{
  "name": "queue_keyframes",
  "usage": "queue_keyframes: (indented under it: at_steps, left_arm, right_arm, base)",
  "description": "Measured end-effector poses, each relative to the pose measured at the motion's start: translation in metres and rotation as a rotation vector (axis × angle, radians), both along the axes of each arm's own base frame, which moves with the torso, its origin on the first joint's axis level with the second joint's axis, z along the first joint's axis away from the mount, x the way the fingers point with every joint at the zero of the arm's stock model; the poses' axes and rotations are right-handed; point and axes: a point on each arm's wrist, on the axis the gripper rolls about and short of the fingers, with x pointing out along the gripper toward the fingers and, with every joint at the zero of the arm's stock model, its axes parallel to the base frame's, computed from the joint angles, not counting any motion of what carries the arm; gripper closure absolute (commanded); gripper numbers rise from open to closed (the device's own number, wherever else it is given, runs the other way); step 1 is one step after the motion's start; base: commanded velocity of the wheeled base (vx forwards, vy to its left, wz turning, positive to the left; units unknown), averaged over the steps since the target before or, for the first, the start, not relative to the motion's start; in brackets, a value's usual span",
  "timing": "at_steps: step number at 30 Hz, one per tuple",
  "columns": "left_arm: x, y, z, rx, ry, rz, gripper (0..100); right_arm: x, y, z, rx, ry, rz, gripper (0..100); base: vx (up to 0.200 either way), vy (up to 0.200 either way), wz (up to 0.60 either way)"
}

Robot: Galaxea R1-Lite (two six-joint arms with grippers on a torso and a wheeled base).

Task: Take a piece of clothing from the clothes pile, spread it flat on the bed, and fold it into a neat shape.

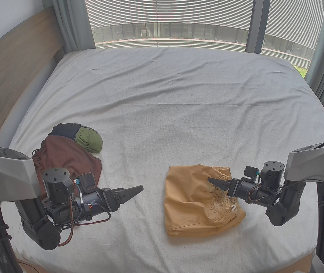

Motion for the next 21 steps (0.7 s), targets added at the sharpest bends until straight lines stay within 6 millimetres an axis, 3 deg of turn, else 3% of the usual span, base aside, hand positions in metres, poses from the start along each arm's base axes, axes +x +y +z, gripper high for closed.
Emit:
queue_keyframes:
  at_steps: [5, 6, 16, 21]
  left_arm:
    - [0.000, 0.000, -0.004, 0.005, 0.012, -0.001, 0]
    - [0.000, 0.000, -0.005, 0.006, 0.015, -0.001, 0]
    - [0.001, -0.001, -0.009, 0.011, 0.027, -0.004, 0]
    - [0.001, -0.001, -0.010, 0.013, 0.033, -0.002, 0]
  right_arm:
    - [0.006, 0.002, -0.002, 0.001, -0.013, -0.008, 0]
    - [0.006, 0.002, -0.002, 0.001, -0.014, -0.012, 100]
    - [0.006, 0.002, -0.002, 0.002, -0.014, -0.011, 100]
    - [0.001, -0.003, 0.009, 0.006, -0.019, -0.019, 100]
  base:
    - [0.000, 0.000, 0.00]
    - [0.000, 0.000, 0.00]
    - [0.000, 0.000, 0.00]
    - [0.000, 0.000, 0.00]
